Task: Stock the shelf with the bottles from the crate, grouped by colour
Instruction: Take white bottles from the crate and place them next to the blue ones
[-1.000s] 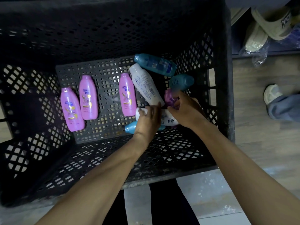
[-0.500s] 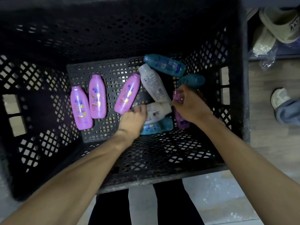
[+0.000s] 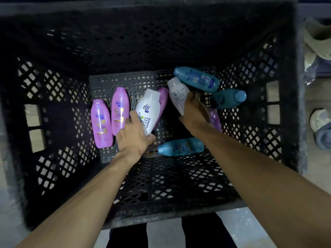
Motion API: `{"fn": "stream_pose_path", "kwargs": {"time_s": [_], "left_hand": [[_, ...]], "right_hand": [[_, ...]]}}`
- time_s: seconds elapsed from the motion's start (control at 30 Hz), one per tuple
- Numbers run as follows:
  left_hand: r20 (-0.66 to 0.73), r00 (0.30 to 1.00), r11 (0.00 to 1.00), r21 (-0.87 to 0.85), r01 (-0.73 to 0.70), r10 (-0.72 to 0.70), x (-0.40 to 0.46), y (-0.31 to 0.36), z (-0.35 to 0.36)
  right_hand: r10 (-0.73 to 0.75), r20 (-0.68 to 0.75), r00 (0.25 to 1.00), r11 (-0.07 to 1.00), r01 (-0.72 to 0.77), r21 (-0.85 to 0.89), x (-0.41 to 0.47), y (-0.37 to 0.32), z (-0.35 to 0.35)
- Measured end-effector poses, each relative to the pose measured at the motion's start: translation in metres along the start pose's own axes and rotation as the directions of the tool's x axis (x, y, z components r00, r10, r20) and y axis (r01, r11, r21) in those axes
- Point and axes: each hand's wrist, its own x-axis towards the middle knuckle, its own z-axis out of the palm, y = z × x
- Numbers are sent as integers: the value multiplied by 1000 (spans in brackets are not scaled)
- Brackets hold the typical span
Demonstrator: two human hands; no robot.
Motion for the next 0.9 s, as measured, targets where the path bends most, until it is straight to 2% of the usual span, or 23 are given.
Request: {"fn": "stream_pose_path", "kwargs": {"time_s": [0.07, 0.13, 0.27, 0.33, 0.4, 0.5, 0.6, 0.67, 0.73, 0.8, 0.9], "left_hand": [[-4, 1000, 999, -39, 12, -12, -1, -2, 2], [-9, 1000, 998, -60, 17, -17, -2, -4, 3], [13, 999, 995, -87, 48, -47, -4, -3, 2], [27, 998, 992, -114, 63, -60, -4, -1, 2], [32, 997, 989, -129, 73, -69, -3, 0, 4], [37, 997, 987, -140, 76, -72, 0, 0, 8], [34, 996, 984, -154, 86, -81, 2, 3, 11], [42, 993, 980, -166, 112, -107, 3, 5, 12], [51, 991, 975, -178, 132, -125, 3, 8, 13], [61, 989, 972, -188, 142, -133, 4, 9, 12], [89, 985, 968, -189, 163, -148, 8, 12, 10]], "right_hand": [[0, -16, 1000, 998, -1, -59, 3, -2, 3], [24, -3, 1000, 1000, -24, -8, 6, 3, -1], [54, 129, 990, 933, -96, 347, 14, 21, -17], [57, 177, 983, 906, -125, 405, 15, 33, -24], [53, 137, 989, 900, -107, 422, 14, 42, -24], [66, -49, 997, 883, -36, 467, 10, 46, -15], [15, -262, 965, 928, 84, 363, 12, 41, -7], [-174, -327, 929, 958, 237, 161, 10, 37, -6], [-329, -354, 876, 939, 344, -21, 6, 35, 2], [-330, -331, 884, 944, 310, -113, 3, 28, 7], [-222, -234, 947, 969, 187, -164, 2, 13, 11]]}}
